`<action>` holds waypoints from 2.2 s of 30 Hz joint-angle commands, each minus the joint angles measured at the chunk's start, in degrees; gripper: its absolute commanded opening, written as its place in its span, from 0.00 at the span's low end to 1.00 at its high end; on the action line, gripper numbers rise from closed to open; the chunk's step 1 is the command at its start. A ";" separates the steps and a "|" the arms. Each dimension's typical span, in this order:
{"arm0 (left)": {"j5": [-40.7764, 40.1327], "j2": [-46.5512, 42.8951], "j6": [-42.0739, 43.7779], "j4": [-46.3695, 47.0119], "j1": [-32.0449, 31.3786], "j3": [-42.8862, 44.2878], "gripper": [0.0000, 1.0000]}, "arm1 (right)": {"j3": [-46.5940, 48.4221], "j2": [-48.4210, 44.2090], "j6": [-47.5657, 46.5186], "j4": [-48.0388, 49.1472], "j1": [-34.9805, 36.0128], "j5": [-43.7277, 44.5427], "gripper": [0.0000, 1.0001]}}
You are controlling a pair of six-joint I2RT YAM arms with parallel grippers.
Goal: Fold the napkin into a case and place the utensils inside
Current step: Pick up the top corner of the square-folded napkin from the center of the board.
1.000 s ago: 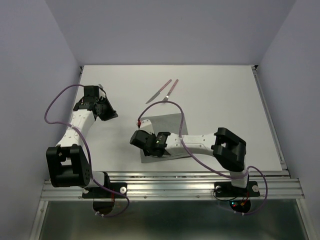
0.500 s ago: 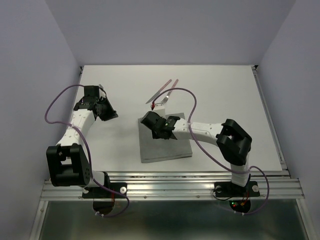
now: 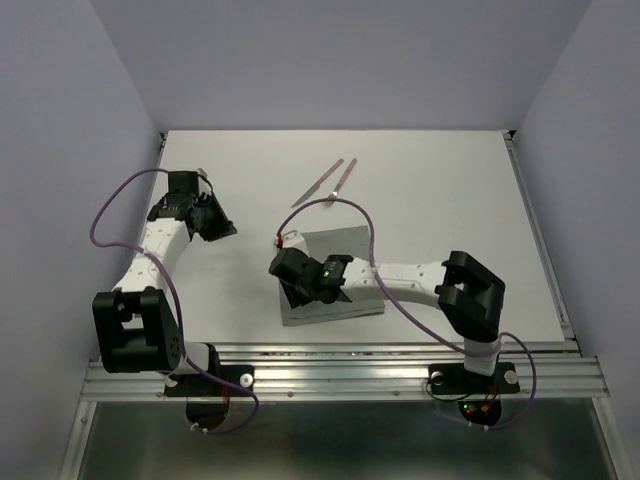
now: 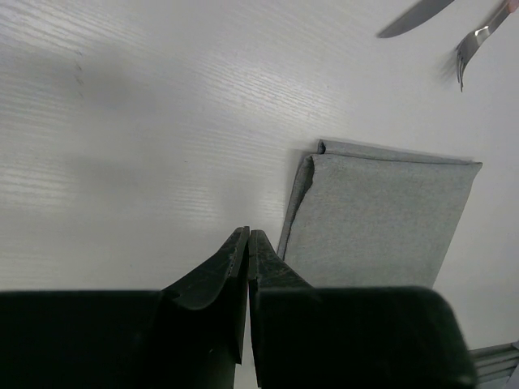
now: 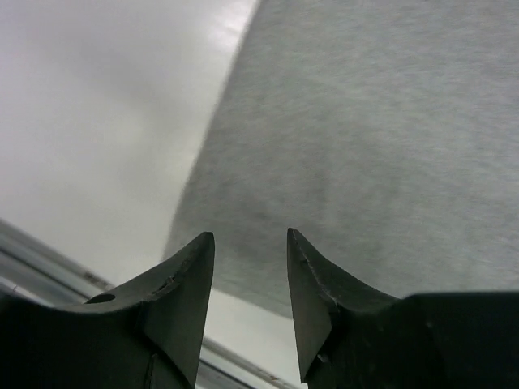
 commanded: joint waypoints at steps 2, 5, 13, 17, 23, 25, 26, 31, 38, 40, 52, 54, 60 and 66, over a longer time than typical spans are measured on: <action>0.67 -0.42 0.50 1.15 -0.11 -0.80 0.16 | 5.06 3.67 -4.12 -1.53 6.13 -0.79 0.52; 0.67 -0.86 0.42 1.15 -0.11 -1.15 0.16 | 6.38 5.69 -4.20 -1.80 6.66 -1.05 0.51; 0.49 -0.78 0.68 0.71 -0.11 -0.89 0.16 | 8.05 8.95 -4.82 -1.80 7.19 -2.28 0.50; 0.49 -0.69 0.77 0.71 -0.11 -0.80 0.16 | 8.05 9.65 -3.94 -1.62 7.19 -1.67 0.45; 0.49 -0.60 0.85 0.71 -0.11 -0.71 0.16 | 7.17 9.04 -2.89 -1.27 7.19 -0.79 0.26; 0.58 -0.60 0.77 0.71 -0.03 -0.63 0.16 | 6.82 8.25 -2.62 -0.83 7.19 -0.70 0.22; 0.67 -0.51 0.85 0.62 -0.11 -0.71 0.16 | 6.64 8.07 -2.53 -0.83 7.19 -0.53 0.21; 0.67 -0.34 0.77 0.62 -0.11 -0.71 0.16 | 6.12 6.93 -1.92 -0.48 7.19 0.62 0.04; 0.67 -0.51 0.77 0.54 -0.03 -0.80 0.16 | 5.94 4.91 -1.65 -0.22 7.19 2.82 0.04; 0.67 -0.34 0.85 0.45 -0.03 -0.63 0.16 | 6.11 5.08 -1.66 -0.22 7.19 2.55 0.07; 0.58 -0.43 0.77 0.54 -0.11 -0.98 0.16 | 5.59 4.91 -0.34 -0.04 6.49 3.43 0.01; 0.49 -0.60 0.85 0.62 -0.11 -1.06 0.16 | 4.80 3.86 0.27 0.74 5.62 3.08 0.01; 0.58 -0.78 1.12 0.45 -0.03 -0.98 0.16 | -0.38 -1.93 3.88 5.66 -1.68 0.80 0.01; 0.93 -0.78 1.21 0.45 -0.03 -1.15 0.16 | -7.33 -7.57 7.57 10.23 -10.11 -1.05 0.01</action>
